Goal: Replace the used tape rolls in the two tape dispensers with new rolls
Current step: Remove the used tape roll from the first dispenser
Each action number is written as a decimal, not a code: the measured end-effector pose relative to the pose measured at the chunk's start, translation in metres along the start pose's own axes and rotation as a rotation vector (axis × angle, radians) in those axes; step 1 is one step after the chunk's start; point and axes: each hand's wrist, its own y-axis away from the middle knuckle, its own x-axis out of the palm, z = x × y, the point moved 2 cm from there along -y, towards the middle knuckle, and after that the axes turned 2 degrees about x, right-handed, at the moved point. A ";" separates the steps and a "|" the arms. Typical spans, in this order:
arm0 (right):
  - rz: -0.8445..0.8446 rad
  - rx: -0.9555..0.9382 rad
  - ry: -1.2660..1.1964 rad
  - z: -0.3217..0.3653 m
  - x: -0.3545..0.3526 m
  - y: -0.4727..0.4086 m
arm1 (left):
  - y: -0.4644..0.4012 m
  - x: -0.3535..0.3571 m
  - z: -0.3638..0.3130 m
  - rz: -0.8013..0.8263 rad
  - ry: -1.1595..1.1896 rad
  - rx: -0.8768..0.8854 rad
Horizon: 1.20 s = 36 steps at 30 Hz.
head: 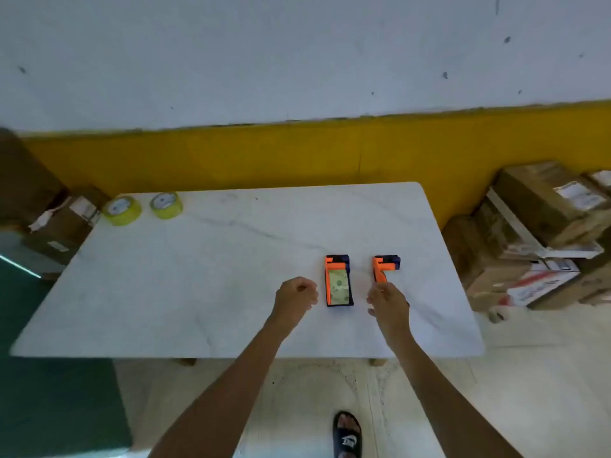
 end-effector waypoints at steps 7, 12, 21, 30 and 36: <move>0.185 0.070 0.145 -0.009 0.024 -0.046 | -0.043 0.035 0.009 -0.090 -0.111 -0.181; 0.221 0.081 0.181 -0.013 0.037 -0.064 | -0.059 0.049 0.012 -0.064 -0.078 -0.274; 0.260 0.061 0.201 -0.012 0.043 -0.076 | -0.072 0.049 0.020 -0.090 0.030 -0.306; 0.261 0.152 0.144 -0.012 0.047 -0.080 | -0.074 0.042 0.020 -0.110 0.134 -0.294; 0.247 0.178 0.050 0.001 0.050 -0.083 | -0.078 0.036 0.004 -0.115 0.242 -0.274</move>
